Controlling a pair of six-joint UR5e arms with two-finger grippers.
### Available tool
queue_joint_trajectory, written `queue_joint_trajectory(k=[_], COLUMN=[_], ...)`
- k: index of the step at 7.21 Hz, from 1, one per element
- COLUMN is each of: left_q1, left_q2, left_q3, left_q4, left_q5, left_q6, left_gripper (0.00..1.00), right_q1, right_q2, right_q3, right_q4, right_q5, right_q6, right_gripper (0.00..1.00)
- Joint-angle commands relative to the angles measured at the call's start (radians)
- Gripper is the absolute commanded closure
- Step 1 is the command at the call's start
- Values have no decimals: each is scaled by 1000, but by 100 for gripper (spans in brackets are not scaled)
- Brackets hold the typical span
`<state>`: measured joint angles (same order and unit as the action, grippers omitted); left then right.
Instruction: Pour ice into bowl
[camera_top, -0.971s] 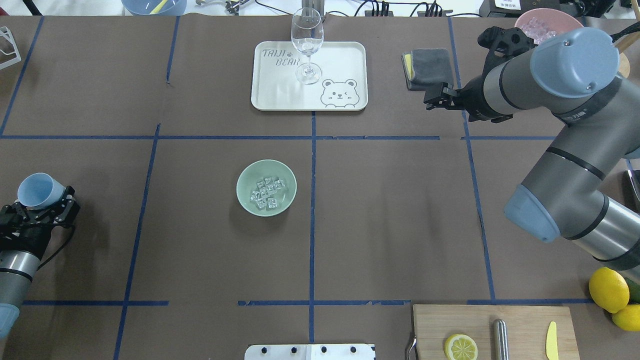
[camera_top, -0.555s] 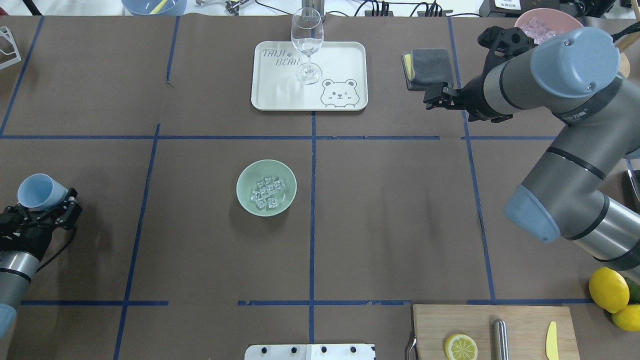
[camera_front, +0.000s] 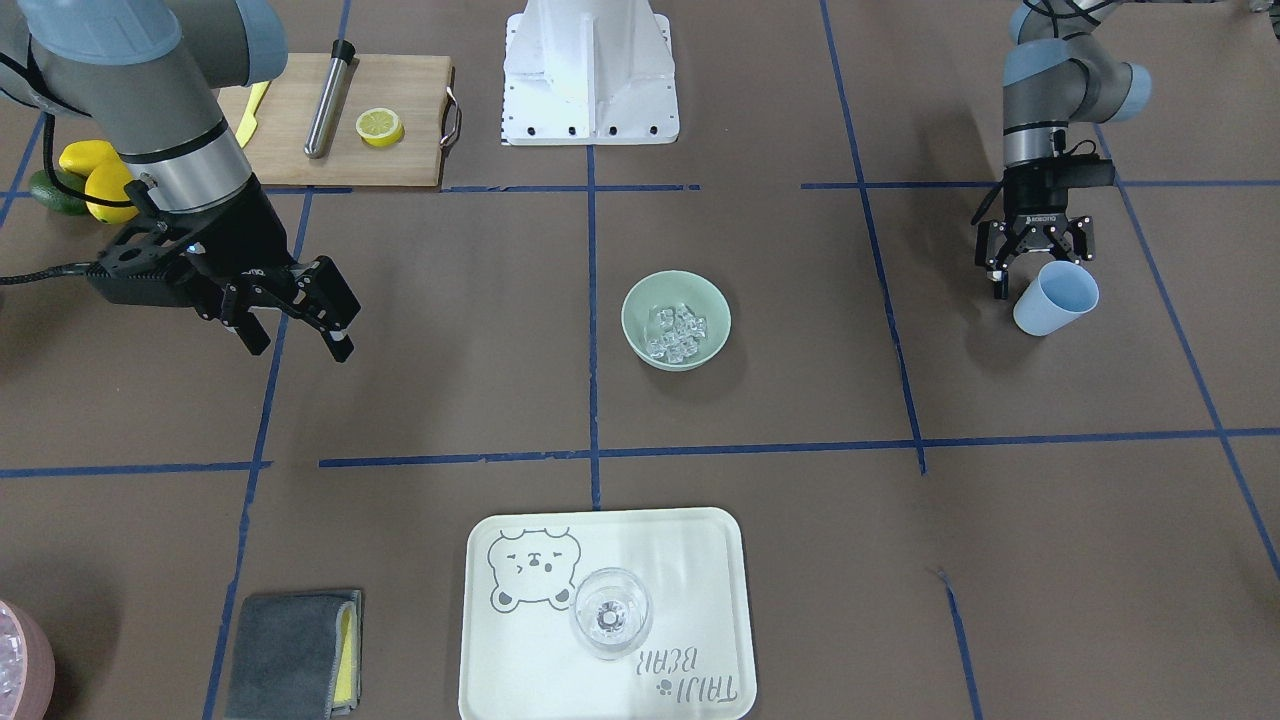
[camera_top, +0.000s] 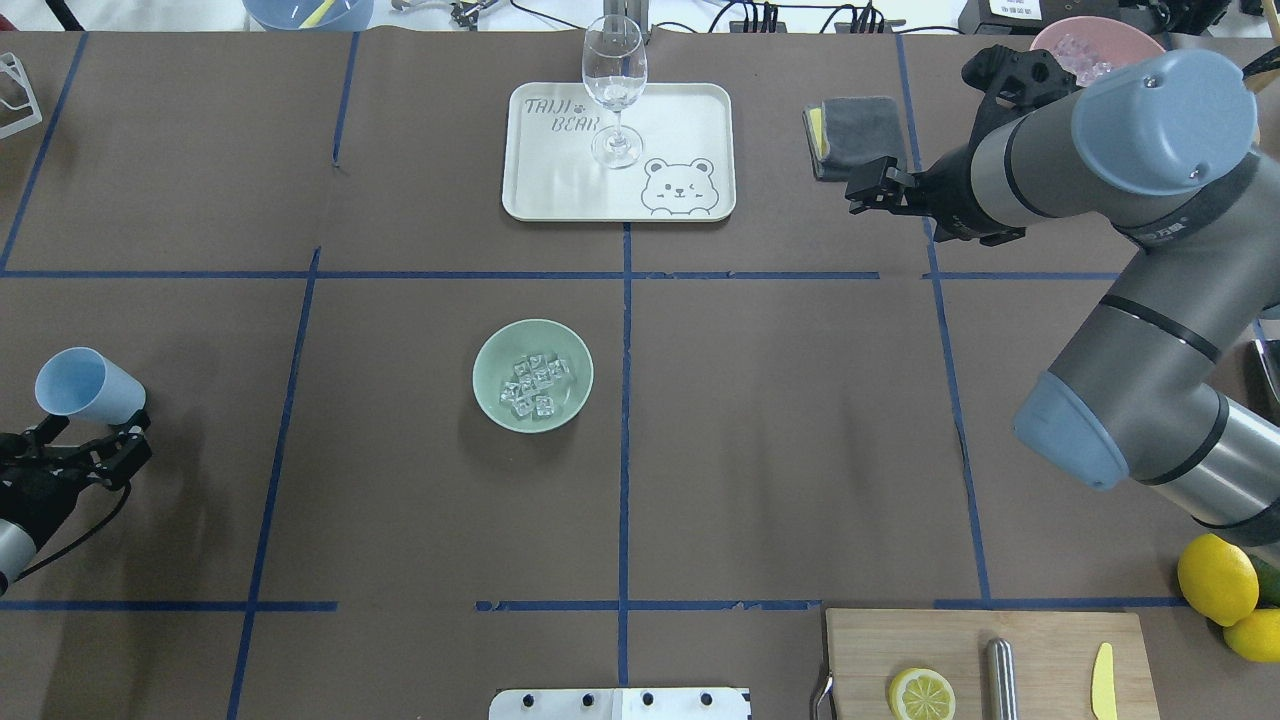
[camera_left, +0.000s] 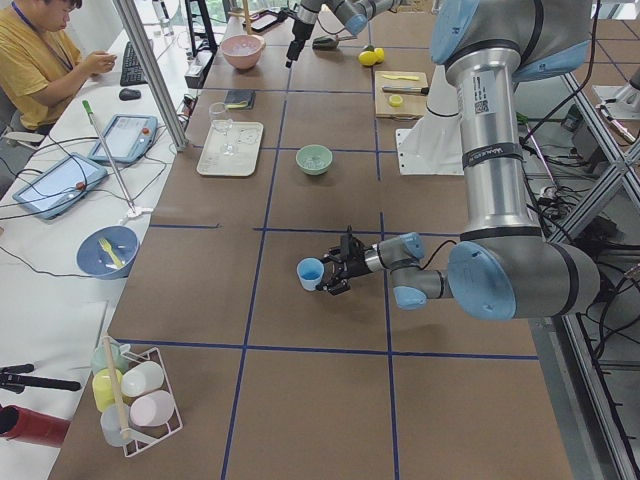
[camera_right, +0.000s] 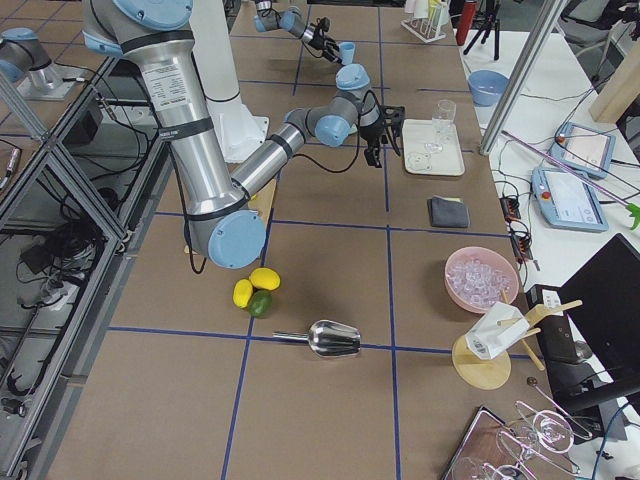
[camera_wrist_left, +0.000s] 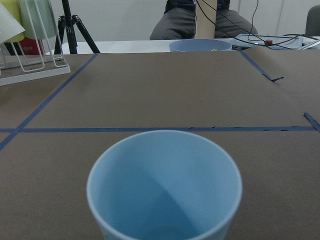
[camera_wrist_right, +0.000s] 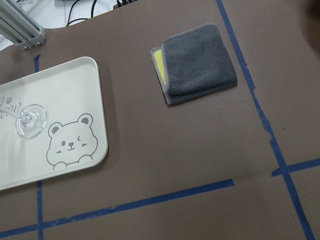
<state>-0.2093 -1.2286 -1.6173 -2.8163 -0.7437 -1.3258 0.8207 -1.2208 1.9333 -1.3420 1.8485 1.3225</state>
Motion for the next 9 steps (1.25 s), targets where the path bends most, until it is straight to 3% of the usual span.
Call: queue_joint_trajectory(k=[1,3,4,6,8,9], left_q1=[37,90,91,56,-258,-407], left_q2=[76,119,195,288,295,264], left_q3=[-62,-129,-215,-233,-201,-164], left_q4=[-6,-5,-3,-38,-158,-160], left_q5=[-109,-315,-374,-458,-695,-815], left_q6=[59,65,148,293,690,867], left_gripper=[0,0,0,0,0,0], right_q1=[0,0,0,5,75,106], right_q2=[0,-5,-9,-31,-52,-65], right_q3=[3,16,16,15,10,9], right_q4=[0,0,0,3,0,-2], right_q5=[0,3,21,43,124,156], right_q6=[1,14,15,3,-55,-78], right_gripper=[0,0,0,0,0,0])
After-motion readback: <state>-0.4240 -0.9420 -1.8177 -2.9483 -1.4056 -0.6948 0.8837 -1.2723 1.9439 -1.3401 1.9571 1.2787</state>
